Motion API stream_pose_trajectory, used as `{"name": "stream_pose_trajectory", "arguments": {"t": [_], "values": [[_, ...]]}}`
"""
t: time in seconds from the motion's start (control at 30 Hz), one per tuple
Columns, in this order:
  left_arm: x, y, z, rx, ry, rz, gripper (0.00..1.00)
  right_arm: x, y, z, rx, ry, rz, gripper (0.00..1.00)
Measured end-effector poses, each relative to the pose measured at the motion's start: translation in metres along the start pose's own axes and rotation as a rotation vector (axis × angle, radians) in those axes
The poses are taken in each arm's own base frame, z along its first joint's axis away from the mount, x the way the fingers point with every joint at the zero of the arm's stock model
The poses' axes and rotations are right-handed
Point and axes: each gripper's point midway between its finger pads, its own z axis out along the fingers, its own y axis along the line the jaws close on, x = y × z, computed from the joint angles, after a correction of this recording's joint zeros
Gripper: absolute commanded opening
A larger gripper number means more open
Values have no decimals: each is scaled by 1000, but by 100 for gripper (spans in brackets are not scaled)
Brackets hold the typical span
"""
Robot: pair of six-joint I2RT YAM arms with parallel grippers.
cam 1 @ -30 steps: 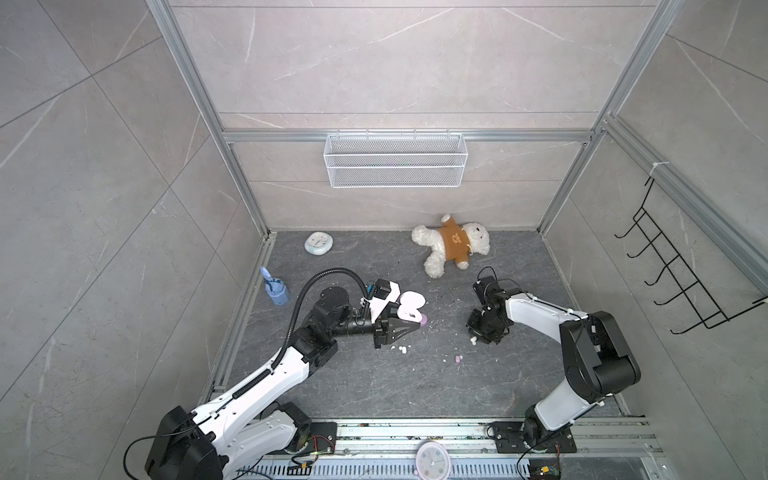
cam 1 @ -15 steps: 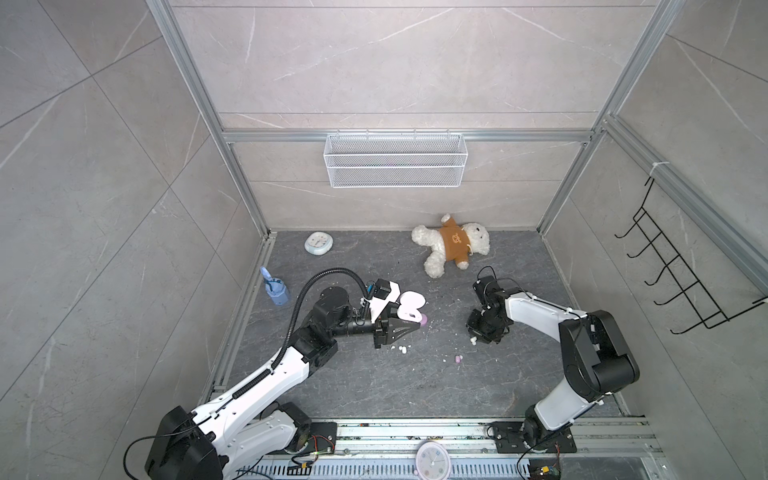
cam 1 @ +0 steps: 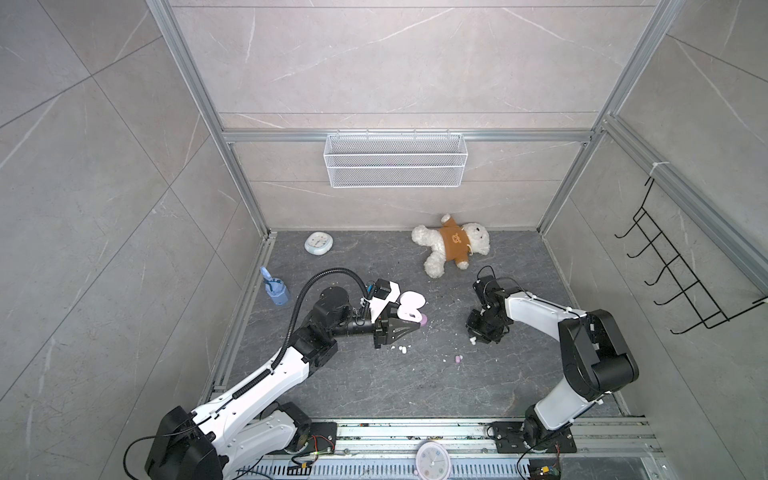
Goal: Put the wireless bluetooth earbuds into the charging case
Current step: 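Lower the right gripper and pinch a white earbud between its fingers, then lift the white earbud with the right gripper toward the open case in the left gripper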
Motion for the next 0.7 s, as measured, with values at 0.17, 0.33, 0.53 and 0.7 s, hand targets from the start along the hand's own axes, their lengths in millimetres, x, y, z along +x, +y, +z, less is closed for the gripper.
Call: {"name": "stream_pose_trajectory", "arguments": {"t": [0.17,0.33,0.53,0.7], "values": [[0,0,0,0,0,0,28,2,2,0,-10,12,-3,15],[0,0,0,0,0,0,28,2,2,0,-14,13,-3,12],[0,0,0,0,0,0,28,8,3,-1,-44,16,-6,10],[-1,0,0,1,-5,-6,28,18,5,-11,-92,20,-15,10]]}}
